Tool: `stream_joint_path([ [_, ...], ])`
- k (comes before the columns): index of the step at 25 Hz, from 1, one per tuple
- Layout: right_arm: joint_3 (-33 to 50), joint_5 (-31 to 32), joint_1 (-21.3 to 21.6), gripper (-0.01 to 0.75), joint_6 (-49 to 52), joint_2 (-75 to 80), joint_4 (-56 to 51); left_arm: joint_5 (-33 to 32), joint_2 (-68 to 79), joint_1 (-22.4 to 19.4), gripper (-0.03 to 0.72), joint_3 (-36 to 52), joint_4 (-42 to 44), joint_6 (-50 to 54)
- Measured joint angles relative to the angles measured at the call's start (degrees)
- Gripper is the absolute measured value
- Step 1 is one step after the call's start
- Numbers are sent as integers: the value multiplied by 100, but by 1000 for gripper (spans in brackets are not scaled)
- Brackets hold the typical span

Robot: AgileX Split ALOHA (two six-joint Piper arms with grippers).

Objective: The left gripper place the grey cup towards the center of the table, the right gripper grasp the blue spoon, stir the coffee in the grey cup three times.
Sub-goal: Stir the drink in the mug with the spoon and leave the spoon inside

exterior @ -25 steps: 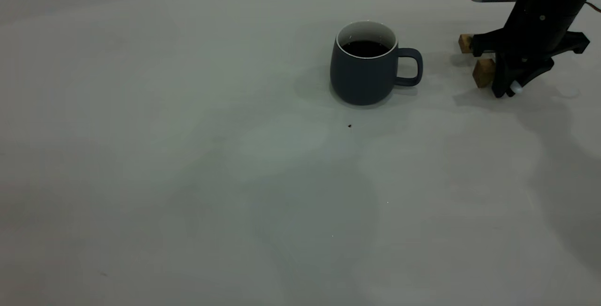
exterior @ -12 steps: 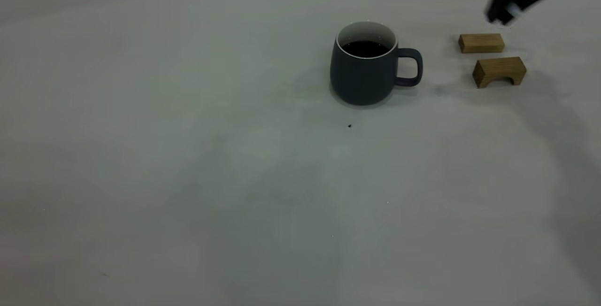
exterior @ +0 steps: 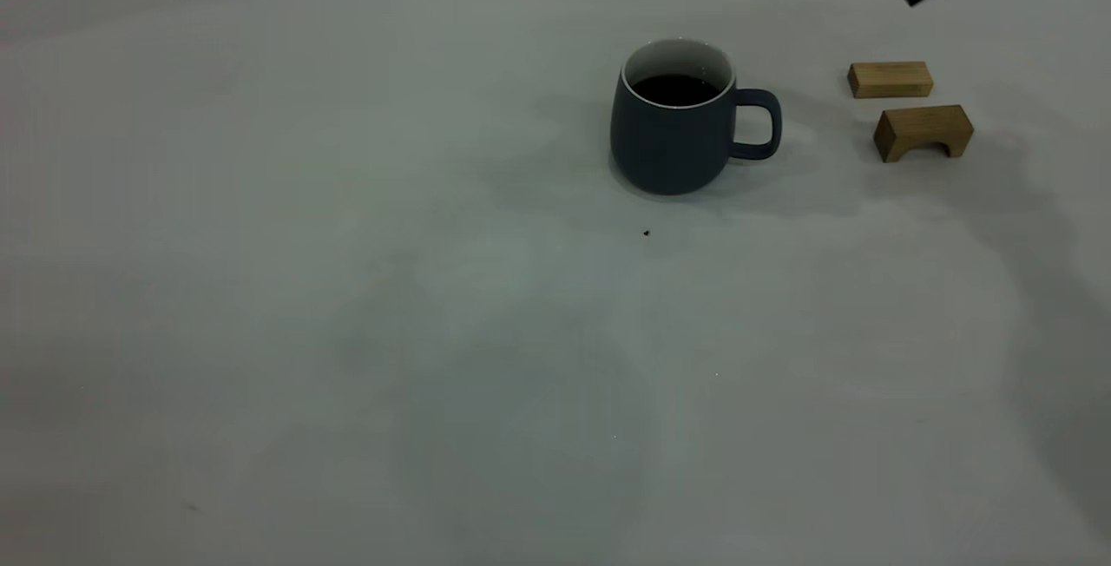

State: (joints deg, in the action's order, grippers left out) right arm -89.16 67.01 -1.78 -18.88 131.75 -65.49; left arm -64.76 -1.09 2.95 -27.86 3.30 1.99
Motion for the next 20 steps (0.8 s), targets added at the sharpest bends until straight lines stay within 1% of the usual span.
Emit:
stream_joint_path([
  [5, 0, 0, 0, 115, 387, 0, -980, 0, 0, 0, 585, 0, 0, 0],
  [9, 0, -6, 0, 115, 1339, 0, -1577, 0, 0, 0, 585, 0, 0, 0],
  [16, 0, -11, 0, 115, 3491, 0, -1698, 0, 0, 0, 585, 0, 0, 0],
  [20, 0, -11, 0, 115, 4311, 0, -1718, 0, 0, 0, 585, 0, 0, 0],
])
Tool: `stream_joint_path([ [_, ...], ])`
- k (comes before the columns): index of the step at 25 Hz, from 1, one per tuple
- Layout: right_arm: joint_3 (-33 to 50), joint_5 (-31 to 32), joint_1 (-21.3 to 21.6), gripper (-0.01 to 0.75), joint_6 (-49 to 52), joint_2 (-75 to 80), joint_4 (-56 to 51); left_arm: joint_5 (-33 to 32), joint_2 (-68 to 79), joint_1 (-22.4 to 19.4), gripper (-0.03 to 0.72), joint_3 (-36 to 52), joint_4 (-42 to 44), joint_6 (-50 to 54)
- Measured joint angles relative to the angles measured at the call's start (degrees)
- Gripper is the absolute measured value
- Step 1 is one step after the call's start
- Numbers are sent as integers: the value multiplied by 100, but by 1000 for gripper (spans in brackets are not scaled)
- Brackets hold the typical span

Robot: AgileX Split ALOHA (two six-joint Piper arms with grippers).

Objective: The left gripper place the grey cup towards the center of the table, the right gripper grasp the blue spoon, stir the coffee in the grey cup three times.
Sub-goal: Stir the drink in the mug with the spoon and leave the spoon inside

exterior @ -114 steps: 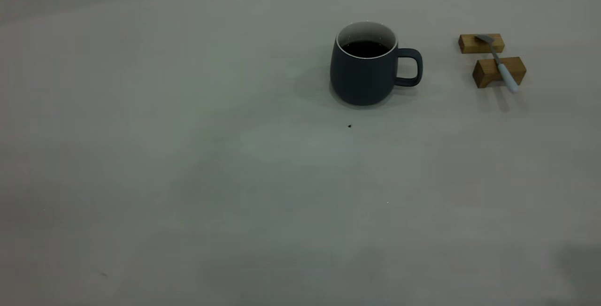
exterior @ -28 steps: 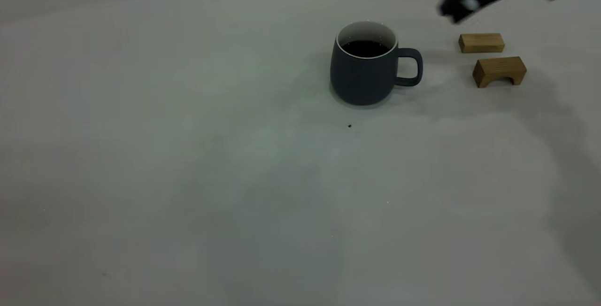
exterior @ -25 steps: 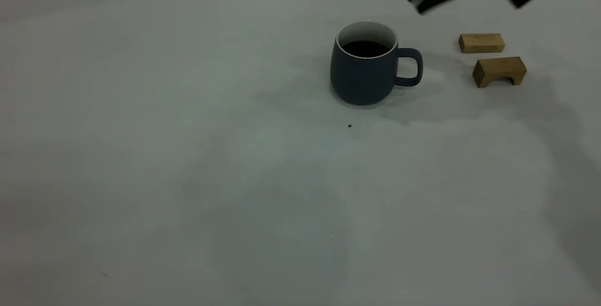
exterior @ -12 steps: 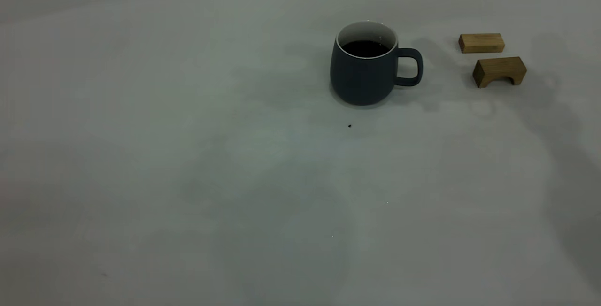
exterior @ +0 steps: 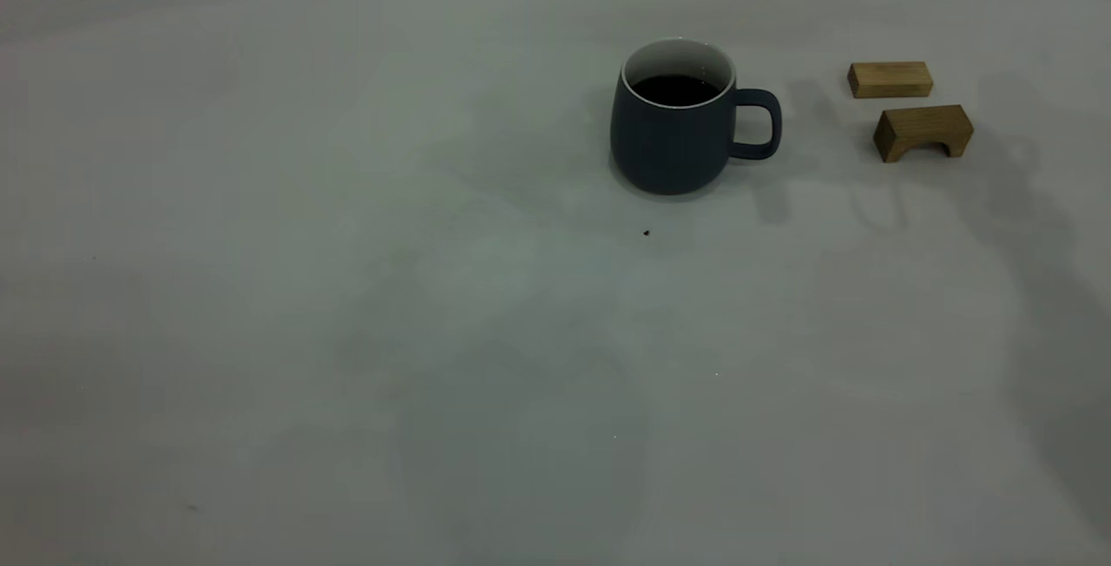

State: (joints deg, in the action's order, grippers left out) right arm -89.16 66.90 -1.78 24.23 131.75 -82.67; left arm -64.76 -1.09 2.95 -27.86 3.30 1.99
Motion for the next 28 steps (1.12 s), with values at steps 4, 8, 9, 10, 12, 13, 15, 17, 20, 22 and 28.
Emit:
stream_joint_path([
  [4, 0, 7, 0, 115, 469, 54, -274, 0, 0, 0, 585, 0, 0, 0],
  [8, 0, 1, 0, 115, 744, 428, -931, 0, 0, 0, 585, 0, 0, 0],
  [9, 0, -5, -5, 115, 760, 568, -1054, 0, 0, 0, 585, 0, 0, 0],
  [10, 0, -25, -6, 115, 765, 686, -1177, 0, 0, 0, 585, 0, 0, 0],
  [12, -42, -40, -22, 115, 779, 967, -1366, 0, 0, 0, 585, 0, 0, 0],
  [13, -111, -40, -36, 115, 783, 1108, -1401, 0, 0, 0, 585, 0, 0, 0],
  [15, -251, -46, -56, 115, 793, 1336, -1446, 0, 0, 0, 585, 0, 0, 0],
  [17, -323, -52, -67, 115, 802, 1500, -1460, 0, 0, 0, 585, 0, 0, 0],
  [20, -341, -70, -67, 115, 804, 1675, -1280, 0, 0, 0, 585, 0, 0, 0],
  [22, -341, -76, -67, 115, 804, 1727, -1019, 0, 0, 0, 585, 0, 0, 0],
  [28, -341, -76, -241, 115, 804, 1745, -833, 0, 0, 0, 585, 0, 0, 0],
])
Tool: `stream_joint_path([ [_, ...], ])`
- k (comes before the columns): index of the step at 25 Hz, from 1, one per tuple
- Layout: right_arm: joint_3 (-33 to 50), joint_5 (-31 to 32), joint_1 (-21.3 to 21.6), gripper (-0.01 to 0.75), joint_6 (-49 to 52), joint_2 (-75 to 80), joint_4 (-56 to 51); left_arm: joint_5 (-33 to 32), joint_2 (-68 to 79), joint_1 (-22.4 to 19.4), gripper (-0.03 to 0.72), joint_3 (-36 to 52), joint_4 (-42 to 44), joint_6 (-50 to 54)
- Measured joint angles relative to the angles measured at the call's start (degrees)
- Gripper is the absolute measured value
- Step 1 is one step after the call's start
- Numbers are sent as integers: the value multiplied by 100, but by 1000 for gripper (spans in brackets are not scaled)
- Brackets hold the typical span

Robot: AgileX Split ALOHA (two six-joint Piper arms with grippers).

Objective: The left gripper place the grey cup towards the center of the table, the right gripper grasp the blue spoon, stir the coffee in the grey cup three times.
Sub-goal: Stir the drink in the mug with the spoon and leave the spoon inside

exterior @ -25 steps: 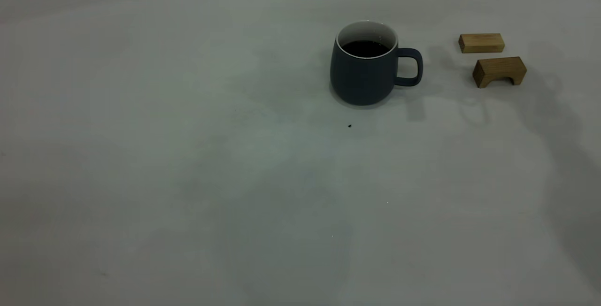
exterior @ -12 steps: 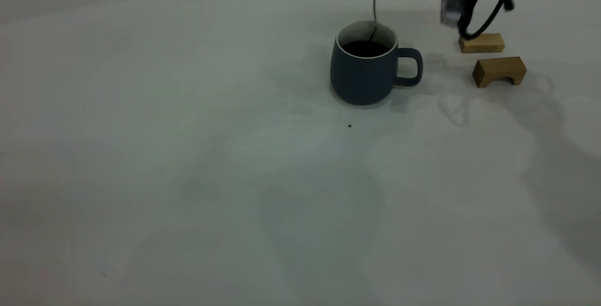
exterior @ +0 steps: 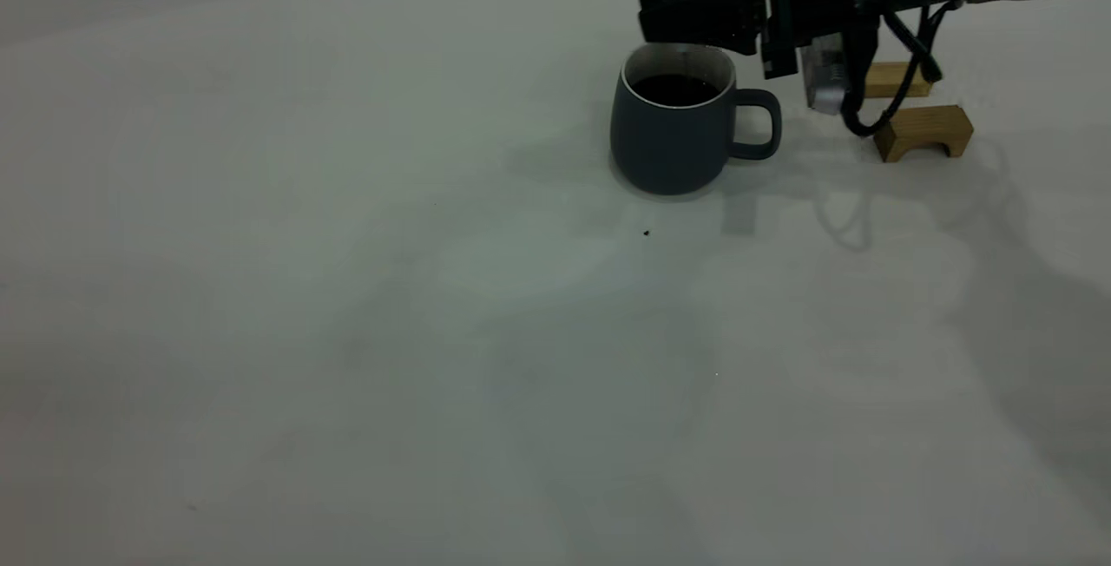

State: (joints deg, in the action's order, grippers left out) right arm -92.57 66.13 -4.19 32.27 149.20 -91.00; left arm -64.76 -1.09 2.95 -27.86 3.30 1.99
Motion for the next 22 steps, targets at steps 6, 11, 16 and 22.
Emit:
stream_joint_path([
  [6, 0, 0, -115, 115, -54, 82, -825, 0, 0, 0, 585, 0, 0, 0],
  [11, -1, -6, -35, 115, -505, 114, -911, 0, 0, 0, 585, 0, 0, 0],
  [16, -1, -6, 179, 115, -839, 114, -702, 0, 0, 0, 585, 0, 0, 0],
  [22, -1, -6, 311, 115, -862, 114, 102, 0, 0, 0, 585, 0, 0, 0],
])
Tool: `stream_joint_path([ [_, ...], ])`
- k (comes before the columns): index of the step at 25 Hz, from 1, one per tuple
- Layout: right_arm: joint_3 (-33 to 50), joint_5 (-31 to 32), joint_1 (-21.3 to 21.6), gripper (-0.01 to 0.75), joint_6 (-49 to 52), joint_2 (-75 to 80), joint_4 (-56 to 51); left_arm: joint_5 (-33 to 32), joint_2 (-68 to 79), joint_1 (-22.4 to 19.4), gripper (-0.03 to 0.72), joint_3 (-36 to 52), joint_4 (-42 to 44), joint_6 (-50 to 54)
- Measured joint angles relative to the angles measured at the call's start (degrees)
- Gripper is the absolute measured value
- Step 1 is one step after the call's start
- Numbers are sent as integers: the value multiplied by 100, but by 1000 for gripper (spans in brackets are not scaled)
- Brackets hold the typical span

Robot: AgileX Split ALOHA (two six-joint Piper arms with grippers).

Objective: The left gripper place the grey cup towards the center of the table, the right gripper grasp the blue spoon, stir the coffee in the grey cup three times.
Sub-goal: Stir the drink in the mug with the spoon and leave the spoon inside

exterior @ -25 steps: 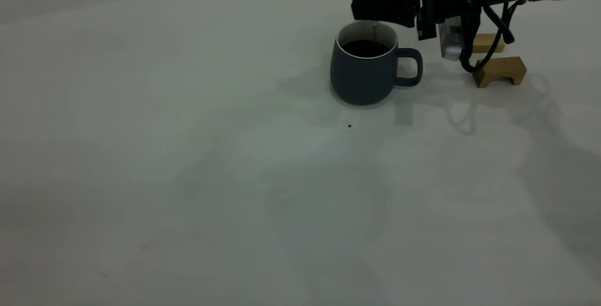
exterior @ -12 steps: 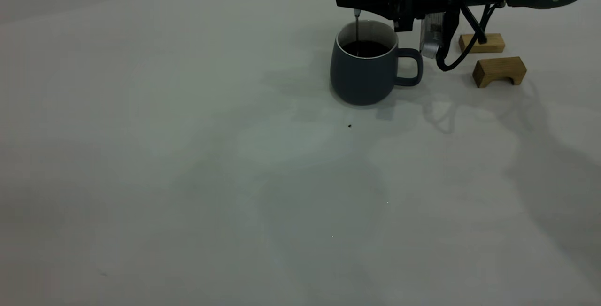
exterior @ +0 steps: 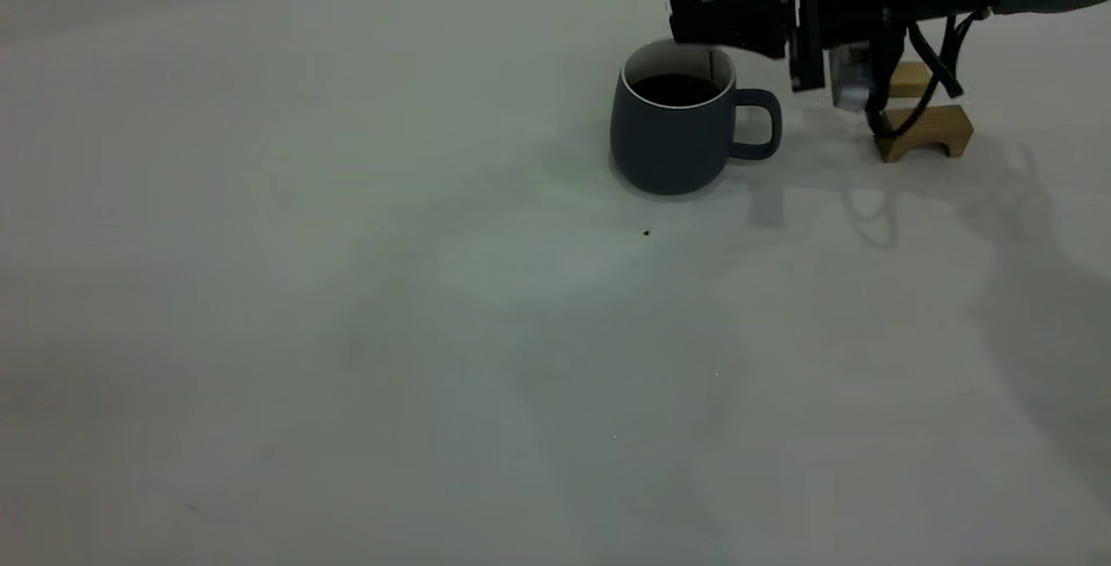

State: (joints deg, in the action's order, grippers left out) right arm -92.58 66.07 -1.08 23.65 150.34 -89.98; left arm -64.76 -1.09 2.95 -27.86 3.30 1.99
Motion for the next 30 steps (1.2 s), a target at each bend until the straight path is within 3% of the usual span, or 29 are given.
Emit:
stream_joint_path([
  [5, 0, 6, -135, 115, -6, 0, 99, 0, 0, 0, 585, 0, 0, 0],
  [11, 0, 6, -444, 115, -59, 0, -703, 0, 0, 0, 585, 0, 0, 0],
  [18, 0, -50, -258, 115, -405, 0, -1031, 0, 0, 0, 585, 0, 0, 0],
  [24, 0, -22, 31, 115, -583, 7, -464, 0, 0, 0, 585, 0, 0, 0],
  [30, 0, -4, -4, 115, -619, 7, 217, 0, 0, 0, 585, 0, 0, 0],
])
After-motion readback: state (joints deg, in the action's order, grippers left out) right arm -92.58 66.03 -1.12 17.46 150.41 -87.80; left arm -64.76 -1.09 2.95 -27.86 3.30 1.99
